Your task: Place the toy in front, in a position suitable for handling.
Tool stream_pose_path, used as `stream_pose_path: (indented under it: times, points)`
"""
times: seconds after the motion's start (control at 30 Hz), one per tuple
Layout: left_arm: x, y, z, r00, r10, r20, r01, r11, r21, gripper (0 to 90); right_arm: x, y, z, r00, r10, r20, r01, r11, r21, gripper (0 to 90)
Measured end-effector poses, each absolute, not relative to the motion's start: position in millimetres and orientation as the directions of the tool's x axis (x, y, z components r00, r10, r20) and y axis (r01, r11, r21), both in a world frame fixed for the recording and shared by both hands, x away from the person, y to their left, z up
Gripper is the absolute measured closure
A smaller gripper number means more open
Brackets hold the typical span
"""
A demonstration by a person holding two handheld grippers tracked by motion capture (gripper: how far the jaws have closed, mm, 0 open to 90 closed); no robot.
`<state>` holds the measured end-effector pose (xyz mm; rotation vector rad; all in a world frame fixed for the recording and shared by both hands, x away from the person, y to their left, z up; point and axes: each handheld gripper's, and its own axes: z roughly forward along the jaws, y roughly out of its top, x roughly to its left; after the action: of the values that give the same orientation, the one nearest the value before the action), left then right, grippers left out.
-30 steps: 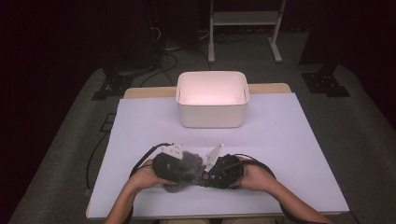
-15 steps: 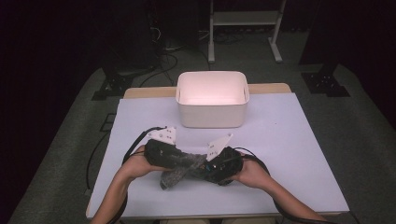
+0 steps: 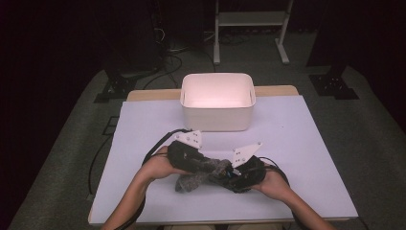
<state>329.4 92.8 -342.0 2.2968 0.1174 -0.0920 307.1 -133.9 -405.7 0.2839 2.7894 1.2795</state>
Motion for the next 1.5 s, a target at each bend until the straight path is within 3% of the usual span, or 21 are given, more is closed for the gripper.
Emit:
stream_pose_path:
  times: [0.77, 0.97, 1.17, 1.5]
  points:
    - [330, 82, -350, 0.990, 0.055, -0.133, 0.136, -0.661, 0.738, 77.9, 294, -168, -398, -0.976, 0.219, -0.017, 0.130, 0.643, 0.755, 56.4]
    - [331, 91, -340, 0.991, 0.064, -0.121, 0.134, -0.635, 0.761, 78.4, 300, -161, -398, -0.978, 0.209, 0.014, 0.141, 0.607, 0.782, 56.7]
    - [323, 106, -322, 0.994, 0.098, -0.055, 0.105, -0.637, 0.763, 78.4, 308, -142, -394, -0.983, 0.179, 0.051, 0.143, 0.551, 0.822, 56.8]
    - [321, 95, -325, 0.996, 0.077, -0.047, 0.086, -0.642, 0.762, 77.9, 304, -140, -390, -0.980, 0.195, 0.034, 0.148, 0.608, 0.780, 52.2]
